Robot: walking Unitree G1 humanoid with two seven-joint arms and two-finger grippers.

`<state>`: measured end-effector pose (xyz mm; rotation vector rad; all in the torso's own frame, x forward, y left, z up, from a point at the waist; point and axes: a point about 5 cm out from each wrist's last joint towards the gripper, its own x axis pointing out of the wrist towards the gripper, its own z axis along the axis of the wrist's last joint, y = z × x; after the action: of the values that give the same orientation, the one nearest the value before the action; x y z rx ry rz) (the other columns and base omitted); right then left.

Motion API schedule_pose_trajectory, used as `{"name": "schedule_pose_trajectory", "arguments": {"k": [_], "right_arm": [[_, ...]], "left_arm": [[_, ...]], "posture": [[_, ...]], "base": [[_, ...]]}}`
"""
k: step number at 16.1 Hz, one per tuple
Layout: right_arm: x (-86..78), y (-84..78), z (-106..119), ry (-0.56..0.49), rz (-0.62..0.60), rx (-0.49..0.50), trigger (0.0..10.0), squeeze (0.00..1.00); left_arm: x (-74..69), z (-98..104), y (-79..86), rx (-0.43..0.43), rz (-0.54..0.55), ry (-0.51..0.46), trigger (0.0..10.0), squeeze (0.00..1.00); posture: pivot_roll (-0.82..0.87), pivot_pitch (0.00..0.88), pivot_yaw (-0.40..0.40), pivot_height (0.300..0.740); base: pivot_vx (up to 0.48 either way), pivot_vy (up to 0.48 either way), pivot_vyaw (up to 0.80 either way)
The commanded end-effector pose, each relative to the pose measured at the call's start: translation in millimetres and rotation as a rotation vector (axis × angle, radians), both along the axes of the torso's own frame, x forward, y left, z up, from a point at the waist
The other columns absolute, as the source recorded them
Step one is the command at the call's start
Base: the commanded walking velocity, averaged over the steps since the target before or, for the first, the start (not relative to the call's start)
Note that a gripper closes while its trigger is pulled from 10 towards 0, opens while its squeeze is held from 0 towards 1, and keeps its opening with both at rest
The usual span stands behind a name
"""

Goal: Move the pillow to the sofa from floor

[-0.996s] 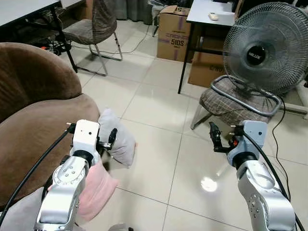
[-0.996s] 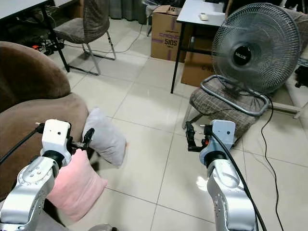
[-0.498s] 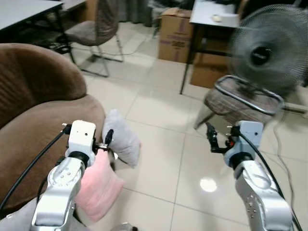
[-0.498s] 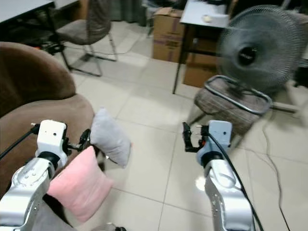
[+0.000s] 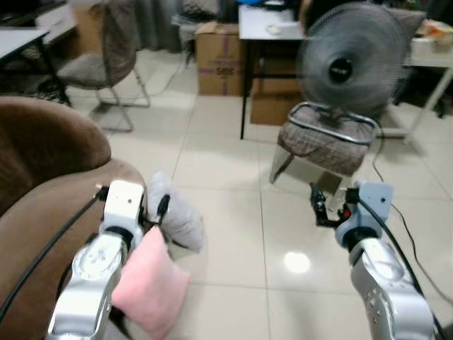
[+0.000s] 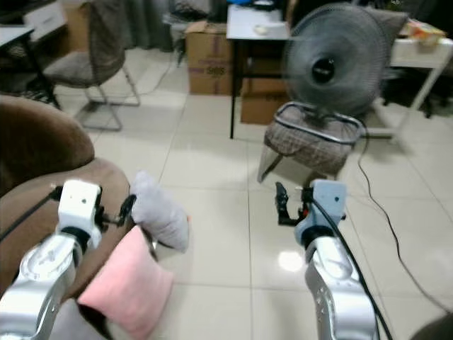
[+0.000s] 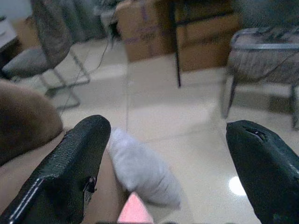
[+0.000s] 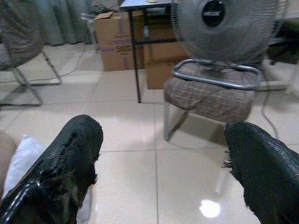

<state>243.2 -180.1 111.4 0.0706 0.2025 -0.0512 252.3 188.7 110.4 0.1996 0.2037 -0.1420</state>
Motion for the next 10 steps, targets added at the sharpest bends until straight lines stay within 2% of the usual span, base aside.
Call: {"name": "schedule_pose_trajectory", "arguments": {"k": [1,6,10], "right_arm": [[1.1,3.6,1.4,-0.006,0.009,0.004,10.0,0.00],[0.4,4.3,0.5,-0.003,0.010,0.005,10.0,0.00],[-0.9,5.9,0.7,-0.005,0.007,0.008,10.0,0.00]], "left_arm": [[-1.8,-1.8,6.1,0.013,0.019,0.013,10.0,0.00],[-3.1,-2.7,6.1,0.014,0.015,0.016,10.0,0.00],[-2.7,-2.1,4.8,0.019,-0.002,0.012,10.0,0.00]], "posture": [[0.02,0.000,0.005,0.740],[0.02,0.000,0.003,0.740],[0.02,0.000,0.009,0.740]], "base": [[0.000,0.394,0.00],[0.000,0.386,0.00],[0.000,0.000,0.00]]}}
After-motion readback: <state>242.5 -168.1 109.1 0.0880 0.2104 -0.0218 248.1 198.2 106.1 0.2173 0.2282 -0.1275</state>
